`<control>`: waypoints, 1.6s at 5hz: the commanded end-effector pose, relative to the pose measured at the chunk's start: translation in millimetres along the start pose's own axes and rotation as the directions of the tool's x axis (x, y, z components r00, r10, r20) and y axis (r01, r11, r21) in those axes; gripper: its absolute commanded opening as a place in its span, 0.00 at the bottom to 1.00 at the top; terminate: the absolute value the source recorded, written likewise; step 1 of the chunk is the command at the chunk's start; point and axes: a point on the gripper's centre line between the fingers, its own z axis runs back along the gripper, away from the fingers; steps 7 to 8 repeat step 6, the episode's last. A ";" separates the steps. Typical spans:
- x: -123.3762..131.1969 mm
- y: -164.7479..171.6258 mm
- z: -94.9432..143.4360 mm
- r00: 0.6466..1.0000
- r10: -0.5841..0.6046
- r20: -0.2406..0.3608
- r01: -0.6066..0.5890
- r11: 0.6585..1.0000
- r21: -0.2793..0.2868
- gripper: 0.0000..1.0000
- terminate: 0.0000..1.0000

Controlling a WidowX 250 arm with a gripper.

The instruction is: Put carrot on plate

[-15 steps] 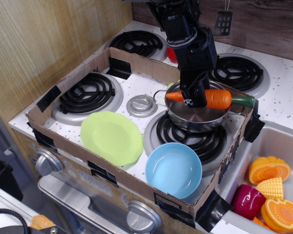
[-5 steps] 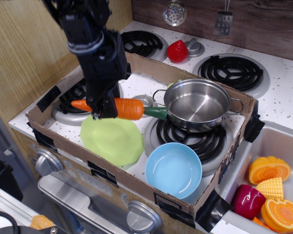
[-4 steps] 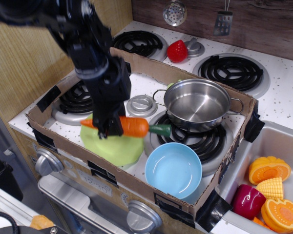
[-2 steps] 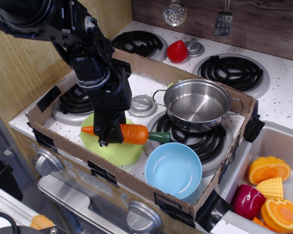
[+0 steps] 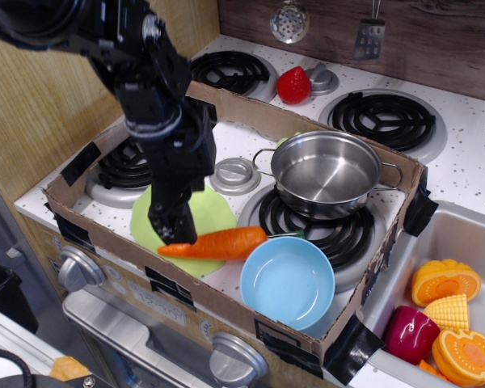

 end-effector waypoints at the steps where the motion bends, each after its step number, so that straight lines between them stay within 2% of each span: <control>1: 27.4 13.4 85.5 0.989 0.033 -0.142 -0.011 0.989 0.147 1.00 0.00; 2: 36.0 16.1 104.0 0.987 0.035 -0.154 -0.016 0.992 0.124 1.00 0.00; 5: 36.0 16.1 104.0 0.987 0.035 -0.154 -0.016 0.992 0.124 1.00 0.00; 6: 36.0 16.1 104.0 0.987 0.035 -0.154 -0.016 0.992 0.124 1.00 1.00; 8: 36.0 16.1 104.0 0.987 0.035 -0.154 -0.016 0.992 0.124 1.00 1.00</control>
